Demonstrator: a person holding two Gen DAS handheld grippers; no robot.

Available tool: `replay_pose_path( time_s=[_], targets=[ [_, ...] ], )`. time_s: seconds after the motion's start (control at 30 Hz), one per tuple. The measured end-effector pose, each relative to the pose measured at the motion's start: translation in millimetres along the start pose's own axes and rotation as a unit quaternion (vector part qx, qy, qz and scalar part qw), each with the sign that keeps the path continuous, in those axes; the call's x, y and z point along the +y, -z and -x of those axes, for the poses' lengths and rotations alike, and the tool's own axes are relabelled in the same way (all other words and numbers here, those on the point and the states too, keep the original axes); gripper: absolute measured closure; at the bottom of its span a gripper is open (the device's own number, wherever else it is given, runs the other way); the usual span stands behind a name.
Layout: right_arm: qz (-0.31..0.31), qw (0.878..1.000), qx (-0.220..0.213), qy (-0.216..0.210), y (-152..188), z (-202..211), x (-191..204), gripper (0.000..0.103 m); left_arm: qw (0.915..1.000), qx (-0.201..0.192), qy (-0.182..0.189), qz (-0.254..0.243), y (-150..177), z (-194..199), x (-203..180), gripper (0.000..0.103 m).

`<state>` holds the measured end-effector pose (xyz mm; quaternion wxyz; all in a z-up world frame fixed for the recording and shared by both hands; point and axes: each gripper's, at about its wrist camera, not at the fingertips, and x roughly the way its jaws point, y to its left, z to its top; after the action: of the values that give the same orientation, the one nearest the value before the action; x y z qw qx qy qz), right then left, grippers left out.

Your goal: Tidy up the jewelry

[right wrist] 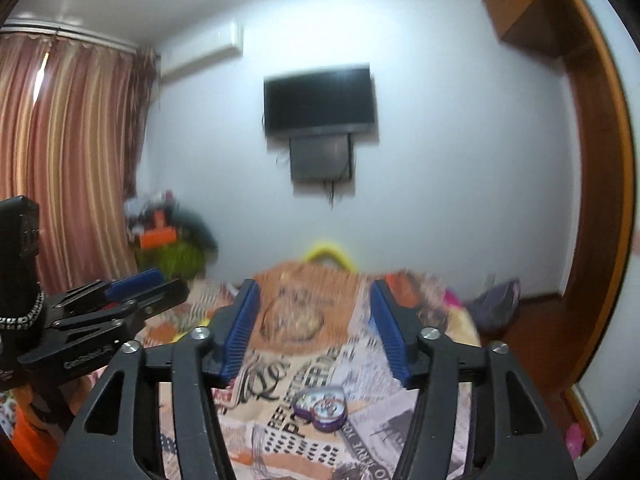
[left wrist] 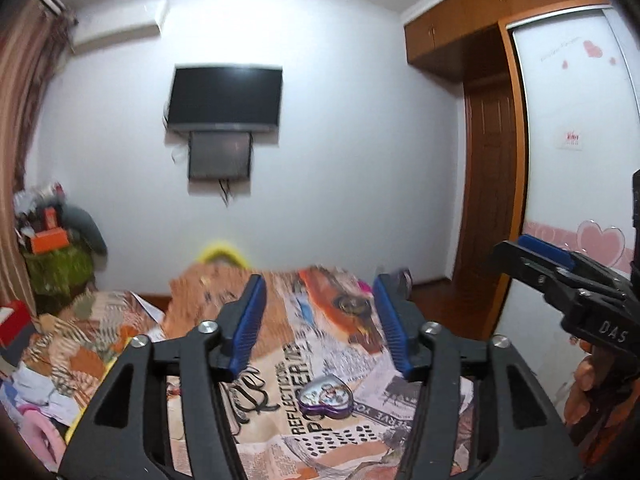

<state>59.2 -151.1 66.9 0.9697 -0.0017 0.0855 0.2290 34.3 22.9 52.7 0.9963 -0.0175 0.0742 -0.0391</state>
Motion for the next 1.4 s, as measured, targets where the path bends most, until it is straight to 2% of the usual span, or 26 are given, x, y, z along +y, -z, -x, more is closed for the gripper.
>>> replay_pose_path(
  time_s=[0.03, 0.1, 0.13, 0.17, 0.2, 0.23, 0.3, 0.6, 1.4],
  targets=[
    [0.001, 1.000, -0.013, 0.005, -0.5, 8.9, 3.1, 0.038, 0.9999, -0.011, -0.010, -0.003, 1.2, 9.6, -2.3, 0.040],
    [0.002, 0.999, -0.036, 0.015, 1.0, 23.3, 9.1, 0.029, 0.9993, -0.028, -0.026, -0.001, 5.0, 23.0, -3.9, 0.020],
    [0.003, 0.999, -0.044, 0.021, 1.7, 28.2, 11.9, 0.027, 0.9988, -0.035, -0.034, 0.003, 7.3, 29.3, -3.7, 0.014],
    [0.004, 0.998, -0.049, 0.027, 2.4, 30.2, 14.4, 0.020, 0.9982, -0.042, -0.040, 0.011, 10.0, 34.7, -2.5, 0.006],
    [0.007, 0.998, -0.054, 0.036, 3.2, 32.0, 17.7, 0.014, 0.9977, -0.046, -0.045, 0.019, 12.6, 37.5, -1.0, 0.003],
    [0.010, 0.997, -0.059, 0.046, 4.8, 34.4, 21.2, 0.011, 0.9974, -0.047, -0.048, 0.025, 13.7, 39.8, 0.8, 0.003],
    [0.015, 0.995, -0.068, 0.067, 8.0, 36.6, 26.7, 0.000, 0.9975, -0.040, -0.047, 0.035, 15.8, 40.2, 4.3, 0.003],
    [0.005, 0.995, -0.051, 0.082, 14.6, 40.7, 26.5, 0.000, 0.9968, -0.030, -0.062, 0.041, 22.3, 43.3, 5.1, 0.003],
    [0.008, 0.996, -0.032, 0.078, 23.8, 54.6, 22.0, 0.000, 0.9973, -0.009, -0.065, 0.034, 30.0, 32.0, -1.3, 0.003]
  ],
)
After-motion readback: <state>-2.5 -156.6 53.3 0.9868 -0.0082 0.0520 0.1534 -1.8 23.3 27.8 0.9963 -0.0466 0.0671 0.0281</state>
